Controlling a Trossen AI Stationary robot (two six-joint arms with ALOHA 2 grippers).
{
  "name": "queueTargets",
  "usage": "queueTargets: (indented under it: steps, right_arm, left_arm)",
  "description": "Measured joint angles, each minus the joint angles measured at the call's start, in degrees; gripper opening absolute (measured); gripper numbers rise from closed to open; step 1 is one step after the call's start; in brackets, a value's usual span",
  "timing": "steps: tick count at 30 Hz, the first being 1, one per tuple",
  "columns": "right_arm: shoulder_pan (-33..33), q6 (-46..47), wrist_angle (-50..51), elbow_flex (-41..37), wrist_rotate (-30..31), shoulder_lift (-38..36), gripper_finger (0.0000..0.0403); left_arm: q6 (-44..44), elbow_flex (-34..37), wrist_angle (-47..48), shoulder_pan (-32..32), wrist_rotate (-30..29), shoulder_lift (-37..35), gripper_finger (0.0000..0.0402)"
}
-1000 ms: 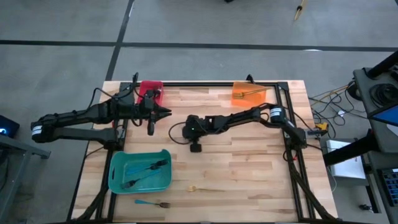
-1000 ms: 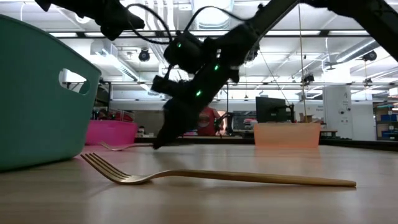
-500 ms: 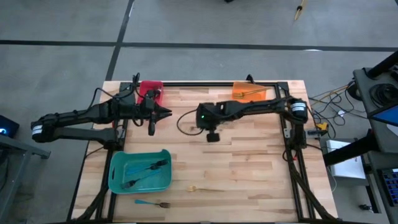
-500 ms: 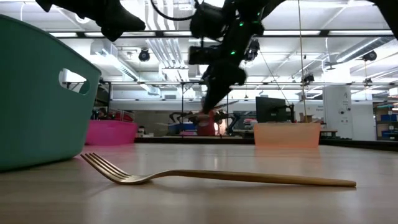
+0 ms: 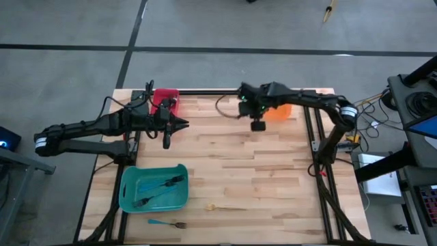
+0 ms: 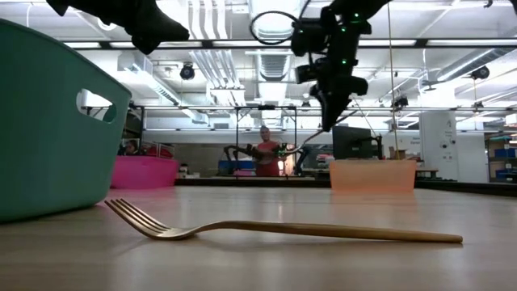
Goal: Sort silverware by color (type)
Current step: Put the gold fork into the orange bin
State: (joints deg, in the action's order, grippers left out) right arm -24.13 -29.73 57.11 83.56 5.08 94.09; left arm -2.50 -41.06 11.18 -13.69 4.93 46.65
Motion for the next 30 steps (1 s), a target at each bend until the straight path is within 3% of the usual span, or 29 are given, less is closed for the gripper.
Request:
queueTargets:
  steps: [14,21,30]
  right_arm:
    - [-20.1,-6.3,7.3,-0.2,1.1,-2.3,0.0013]
    - [-23.8,-6.3,7.6,-0.6,1.0,-2.2,0.0013]
    - [-24.6,-13.4,7.6,-5.8,1.0,-1.7,0.0013]
  left_arm:
    - [-0.3,0.0,0.0,0.0,0.0,0.0,0.0037]
    - [-0.9,0.0,0.0,0.0,0.0,0.0,0.0037]
    - [-1.6,0.0,0.0,0.0,0.0,0.0,0.0037]
